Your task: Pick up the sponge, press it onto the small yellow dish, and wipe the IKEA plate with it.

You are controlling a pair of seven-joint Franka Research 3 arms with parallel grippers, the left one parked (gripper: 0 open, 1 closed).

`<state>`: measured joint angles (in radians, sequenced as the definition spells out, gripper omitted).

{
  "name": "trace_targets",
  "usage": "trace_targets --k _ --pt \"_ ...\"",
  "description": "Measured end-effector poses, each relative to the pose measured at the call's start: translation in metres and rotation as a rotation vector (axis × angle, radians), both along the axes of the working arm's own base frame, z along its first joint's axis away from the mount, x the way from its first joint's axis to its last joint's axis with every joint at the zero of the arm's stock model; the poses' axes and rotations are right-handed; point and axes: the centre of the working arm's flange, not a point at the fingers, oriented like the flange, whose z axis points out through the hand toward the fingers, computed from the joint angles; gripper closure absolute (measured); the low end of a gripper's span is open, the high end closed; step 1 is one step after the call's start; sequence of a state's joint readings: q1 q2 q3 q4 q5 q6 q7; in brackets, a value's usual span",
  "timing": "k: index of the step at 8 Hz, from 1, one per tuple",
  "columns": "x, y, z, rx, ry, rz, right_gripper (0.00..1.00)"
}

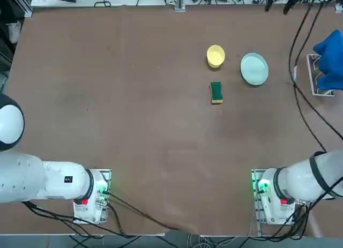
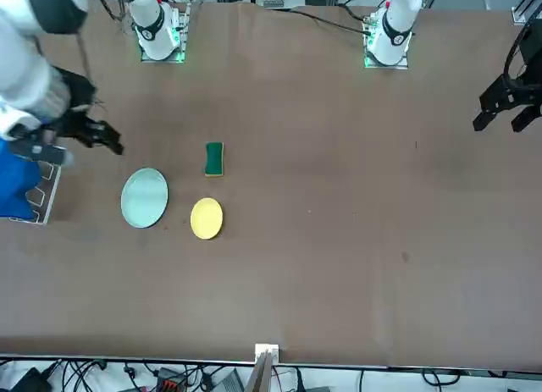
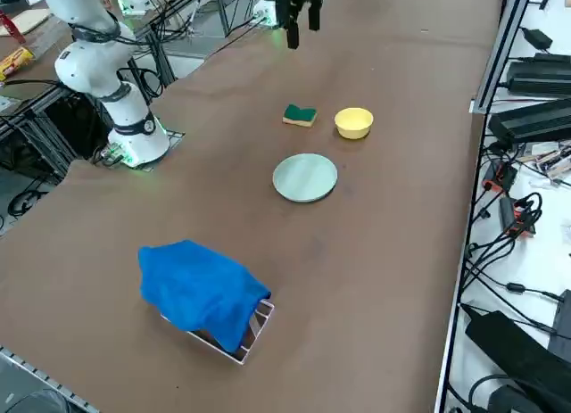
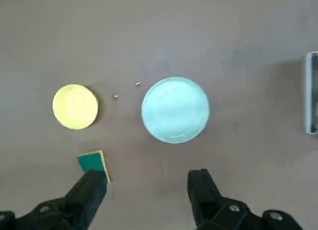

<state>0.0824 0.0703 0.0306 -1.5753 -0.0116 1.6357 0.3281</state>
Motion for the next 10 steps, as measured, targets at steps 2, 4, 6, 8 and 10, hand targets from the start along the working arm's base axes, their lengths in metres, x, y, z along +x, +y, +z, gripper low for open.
trace_targets --k 2,4,6,8,10 --pt "-0.001 -0.012 0.025 -0.046 -0.015 -0.006 0.0" --pt "0.001 -0.011 0.027 -0.057 -0.019 -0.003 0.0" --pt "0.004 -0.014 0.024 -0.062 -0.015 -0.008 0.0" --pt "0.005 -0.033 0.025 -0.064 -0.012 -0.004 0.0" --pt "0.002 -0.053 0.035 -0.065 0.01 0.022 0.0"
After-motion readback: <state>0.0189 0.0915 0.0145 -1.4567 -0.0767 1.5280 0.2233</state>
